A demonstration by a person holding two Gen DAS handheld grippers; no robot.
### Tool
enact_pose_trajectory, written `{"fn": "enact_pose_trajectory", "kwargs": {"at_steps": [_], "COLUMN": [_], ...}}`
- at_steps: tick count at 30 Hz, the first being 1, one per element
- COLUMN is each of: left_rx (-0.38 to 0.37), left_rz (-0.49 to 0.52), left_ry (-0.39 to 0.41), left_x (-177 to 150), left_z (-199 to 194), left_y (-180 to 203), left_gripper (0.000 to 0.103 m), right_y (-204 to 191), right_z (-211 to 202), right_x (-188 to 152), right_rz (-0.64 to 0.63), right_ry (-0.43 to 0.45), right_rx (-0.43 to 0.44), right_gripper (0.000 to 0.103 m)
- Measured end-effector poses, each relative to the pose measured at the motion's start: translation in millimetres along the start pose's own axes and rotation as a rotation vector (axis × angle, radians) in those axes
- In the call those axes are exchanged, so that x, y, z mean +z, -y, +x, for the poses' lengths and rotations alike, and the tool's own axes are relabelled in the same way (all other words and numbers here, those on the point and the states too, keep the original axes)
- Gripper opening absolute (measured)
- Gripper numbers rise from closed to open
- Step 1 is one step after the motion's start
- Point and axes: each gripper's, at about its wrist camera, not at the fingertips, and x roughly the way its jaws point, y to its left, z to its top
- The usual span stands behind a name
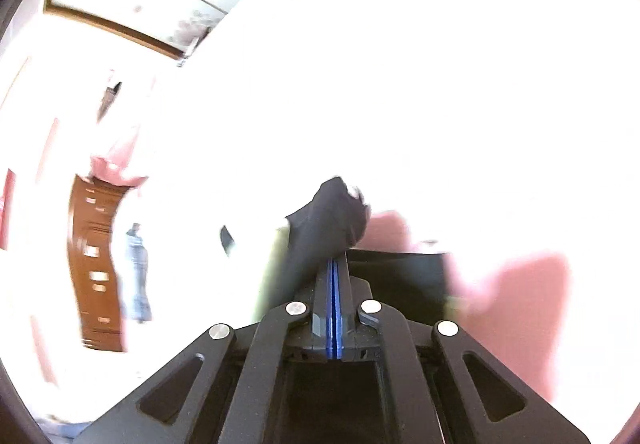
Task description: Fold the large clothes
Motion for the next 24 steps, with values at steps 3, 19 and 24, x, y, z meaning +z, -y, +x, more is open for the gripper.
{"fn": "enact_pose_trajectory", "kwargs": {"at_steps": [3,19,24], "left_rx": [-0.021,-0.162,-0.037], "left_rz": [0.0,-0.405,-0.441], "left_ry": [-0.162,-0.499,-0.426], "left_x": [-31,-65,-48], "left_z": [32,-14,-36], "left_y": [4,-95,-125], "left_gripper": [0.016,0.039,0.041], "right_y": [22,93,100], "right_z": [-32,-46,-53], "right_x": [-17,-159,-180], "right_rz": [-0.044,-0.048,-0.106], "right_ry": [0.013,-0.199,-0.159], "right_rx": [-0.097,-0.017,-0.05], "right_gripper": [0.001,0.048,0.005]}}
